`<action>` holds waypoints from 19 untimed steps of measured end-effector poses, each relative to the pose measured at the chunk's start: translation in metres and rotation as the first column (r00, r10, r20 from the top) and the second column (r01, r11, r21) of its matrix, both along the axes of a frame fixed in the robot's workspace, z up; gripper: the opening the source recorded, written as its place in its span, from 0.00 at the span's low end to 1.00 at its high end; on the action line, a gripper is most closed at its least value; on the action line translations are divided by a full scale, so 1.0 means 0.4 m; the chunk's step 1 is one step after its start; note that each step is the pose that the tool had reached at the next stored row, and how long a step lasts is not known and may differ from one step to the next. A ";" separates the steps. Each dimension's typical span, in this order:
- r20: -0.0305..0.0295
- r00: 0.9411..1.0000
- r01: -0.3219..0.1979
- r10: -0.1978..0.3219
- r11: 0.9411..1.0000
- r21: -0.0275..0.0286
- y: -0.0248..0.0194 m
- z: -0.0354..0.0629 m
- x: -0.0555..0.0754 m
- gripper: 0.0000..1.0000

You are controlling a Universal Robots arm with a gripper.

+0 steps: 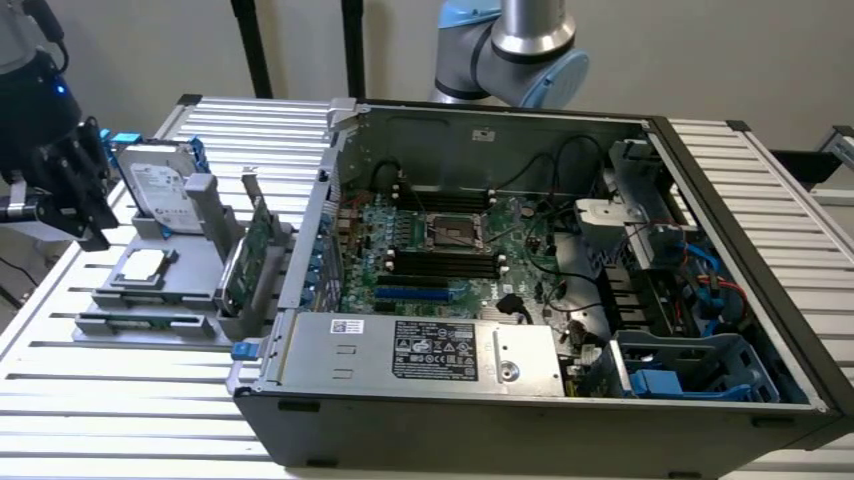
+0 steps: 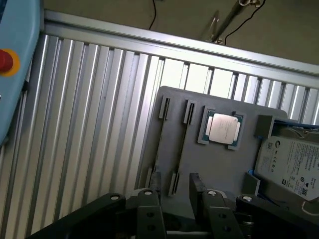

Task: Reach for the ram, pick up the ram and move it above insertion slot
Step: 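Pick up the ram and move it above insertion slot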

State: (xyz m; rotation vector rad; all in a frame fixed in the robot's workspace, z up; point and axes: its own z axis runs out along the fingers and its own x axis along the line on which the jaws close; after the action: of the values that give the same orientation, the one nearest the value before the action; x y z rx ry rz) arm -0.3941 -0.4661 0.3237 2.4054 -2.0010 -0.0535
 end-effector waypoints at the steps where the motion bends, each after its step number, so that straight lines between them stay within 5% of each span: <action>1: 0.001 1.000 0.001 -0.001 1.000 0.000 -0.001 -0.005 0.000 0.37; 19: 0.005 0.999 0.032 -0.032 0.999 0.001 -0.021 -0.087 0.000 0.37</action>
State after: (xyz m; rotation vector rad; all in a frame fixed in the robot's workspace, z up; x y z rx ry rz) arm -0.3941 -0.4747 0.2890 2.3769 -2.0417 -0.0487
